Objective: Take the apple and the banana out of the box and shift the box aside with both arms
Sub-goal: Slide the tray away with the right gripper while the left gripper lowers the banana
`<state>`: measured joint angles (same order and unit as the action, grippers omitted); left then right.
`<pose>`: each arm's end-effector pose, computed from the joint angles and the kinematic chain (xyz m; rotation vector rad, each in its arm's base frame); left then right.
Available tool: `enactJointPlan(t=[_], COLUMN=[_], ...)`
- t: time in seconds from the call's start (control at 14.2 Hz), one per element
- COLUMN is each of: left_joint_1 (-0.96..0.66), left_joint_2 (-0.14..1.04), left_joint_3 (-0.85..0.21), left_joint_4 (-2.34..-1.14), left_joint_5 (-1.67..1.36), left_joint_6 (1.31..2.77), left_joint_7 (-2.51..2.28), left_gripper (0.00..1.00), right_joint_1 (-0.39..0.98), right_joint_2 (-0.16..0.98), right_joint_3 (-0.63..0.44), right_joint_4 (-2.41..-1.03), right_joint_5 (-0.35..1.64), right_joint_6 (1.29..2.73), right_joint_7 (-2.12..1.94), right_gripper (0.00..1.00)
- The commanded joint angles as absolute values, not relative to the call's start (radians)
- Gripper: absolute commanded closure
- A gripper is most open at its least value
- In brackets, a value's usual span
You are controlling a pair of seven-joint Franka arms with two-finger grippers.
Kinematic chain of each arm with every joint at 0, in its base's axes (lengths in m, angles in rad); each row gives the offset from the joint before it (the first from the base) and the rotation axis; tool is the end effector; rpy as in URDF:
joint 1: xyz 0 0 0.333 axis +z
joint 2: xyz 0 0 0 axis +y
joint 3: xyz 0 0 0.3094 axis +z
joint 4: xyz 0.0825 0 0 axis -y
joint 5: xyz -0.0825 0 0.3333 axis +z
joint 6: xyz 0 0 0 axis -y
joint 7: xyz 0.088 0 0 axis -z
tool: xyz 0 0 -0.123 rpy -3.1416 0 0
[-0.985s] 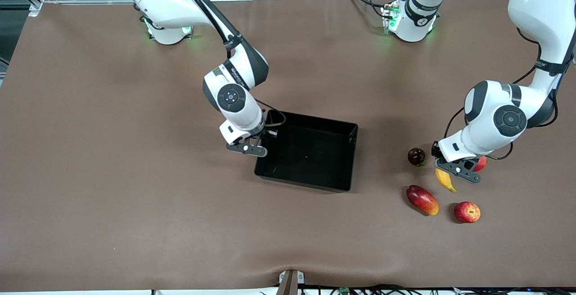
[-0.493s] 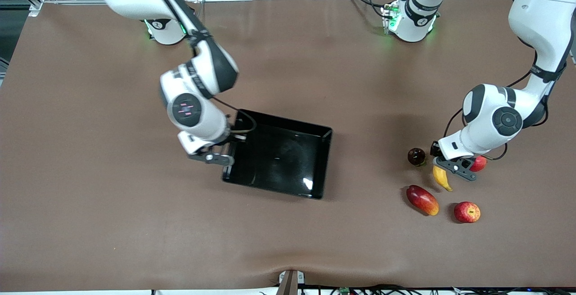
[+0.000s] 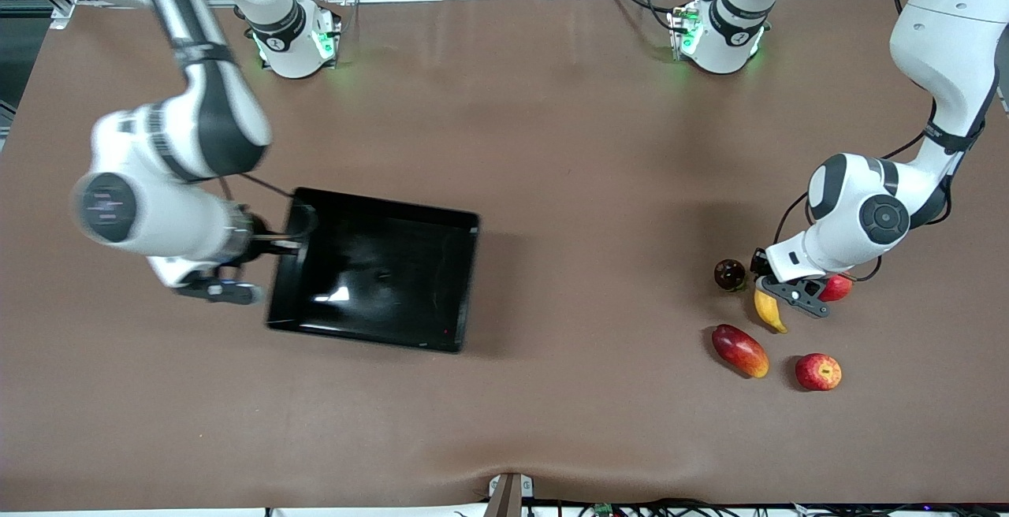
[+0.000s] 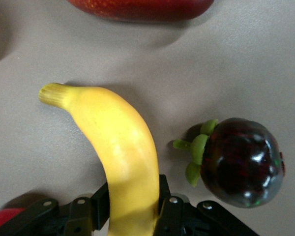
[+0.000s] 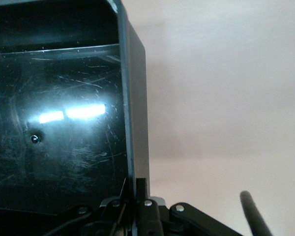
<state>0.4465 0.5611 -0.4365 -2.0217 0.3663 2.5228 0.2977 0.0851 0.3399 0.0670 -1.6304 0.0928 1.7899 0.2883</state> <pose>0.5681 0.0118 0.2118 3.0218 -0.8150 0.0313 0.5771 0.0940 0.4078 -3.0466 0.2540 0.3063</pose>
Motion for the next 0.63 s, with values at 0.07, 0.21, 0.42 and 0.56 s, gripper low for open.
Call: enactJointPlan(t=[0.07, 0.21, 0.42, 0.56], left_joint_1=[0.454, 0.456, 0.456, 0.456], left_joint_2=[0.571, 0.578, 0.586, 0.592], left_joint_3=[-0.439, -0.437, -0.436, -0.428], left_joint_4=[-2.019, -2.011, -2.008, -1.997], left_joint_5=[0.403, 0.426, 0.428, 0.445], left_joint_6=[2.554, 2.554, 2.568, 2.569], left_joint_7=[0.305, 0.304, 0.304, 0.304], left_gripper=[1.0, 1.0, 1.0, 1.0], right_joint_1=[-0.099, -0.152, -0.26, -0.325], right_joint_2=[0.301, 0.31, 0.359, 0.403], right_joint_3=[0.087, 0.086, 0.086, 0.086], right_joint_4=[-1.689, -1.695, -1.726, -1.735], right_joint_5=[0.097, 0.092, 0.084, 0.084], right_joint_6=[1.799, 1.813, 1.897, 1.968], right_joint_7=[0.106, 0.065, -0.068, -0.161], right_gripper=[1.0, 1.0, 1.0, 1.0])
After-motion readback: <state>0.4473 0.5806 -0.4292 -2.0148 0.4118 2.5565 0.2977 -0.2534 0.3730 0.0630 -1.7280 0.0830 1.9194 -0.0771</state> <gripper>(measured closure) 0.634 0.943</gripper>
